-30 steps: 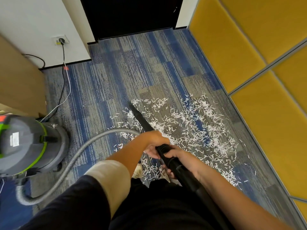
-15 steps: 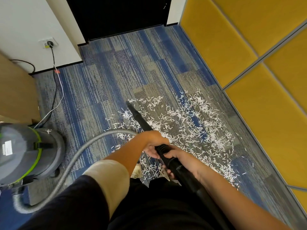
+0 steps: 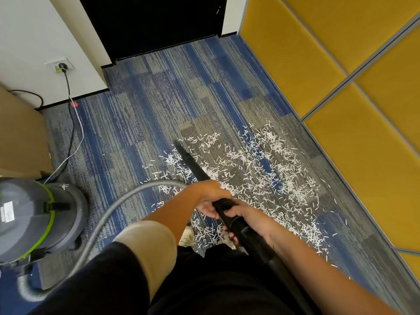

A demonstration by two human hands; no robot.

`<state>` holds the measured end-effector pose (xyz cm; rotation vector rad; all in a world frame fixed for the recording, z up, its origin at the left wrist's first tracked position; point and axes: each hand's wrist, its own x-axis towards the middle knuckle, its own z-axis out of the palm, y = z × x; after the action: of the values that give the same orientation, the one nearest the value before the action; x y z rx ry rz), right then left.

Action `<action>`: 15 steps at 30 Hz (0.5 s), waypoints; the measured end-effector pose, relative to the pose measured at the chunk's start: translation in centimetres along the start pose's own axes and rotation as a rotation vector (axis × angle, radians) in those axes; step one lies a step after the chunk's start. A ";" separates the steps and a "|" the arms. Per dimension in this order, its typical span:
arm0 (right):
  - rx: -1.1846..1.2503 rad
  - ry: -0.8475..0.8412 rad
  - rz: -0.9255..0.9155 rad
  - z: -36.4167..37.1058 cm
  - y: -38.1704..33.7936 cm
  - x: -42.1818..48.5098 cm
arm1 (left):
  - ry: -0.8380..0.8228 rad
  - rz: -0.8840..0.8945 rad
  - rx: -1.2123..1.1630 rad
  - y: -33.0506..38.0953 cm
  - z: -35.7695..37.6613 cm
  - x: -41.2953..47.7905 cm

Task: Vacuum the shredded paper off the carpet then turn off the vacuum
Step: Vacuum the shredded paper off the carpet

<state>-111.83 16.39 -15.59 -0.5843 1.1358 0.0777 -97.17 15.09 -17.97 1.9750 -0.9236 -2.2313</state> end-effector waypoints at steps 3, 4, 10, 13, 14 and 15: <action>-0.003 0.035 -0.011 -0.5 0.0 -0.2 | 0.002 0.014 0.041 0.7 0.5 0.4; -0.006 0.040 -0.009 -0.7 0.1 -0.3 | -0.005 0.012 0.052 0.9 0.6 0.6; 0.001 0.007 0.029 -0.4 0.6 -0.6 | -0.056 -0.064 0.083 0.3 0.4 0.7; 0.004 0.007 0.038 -0.3 0.8 -0.4 | -0.066 -0.069 0.072 0.0 0.4 0.4; 0.008 0.006 0.037 -0.3 0.8 -0.4 | -0.064 -0.066 0.074 0.0 0.4 0.4; 0.010 0.005 0.032 -0.3 0.8 -0.5 | -0.059 -0.063 0.071 0.0 0.4 0.4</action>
<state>-112.58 17.07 -15.61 -0.5573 1.1500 0.0980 -97.68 15.07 -18.31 2.0044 -0.9732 -2.3343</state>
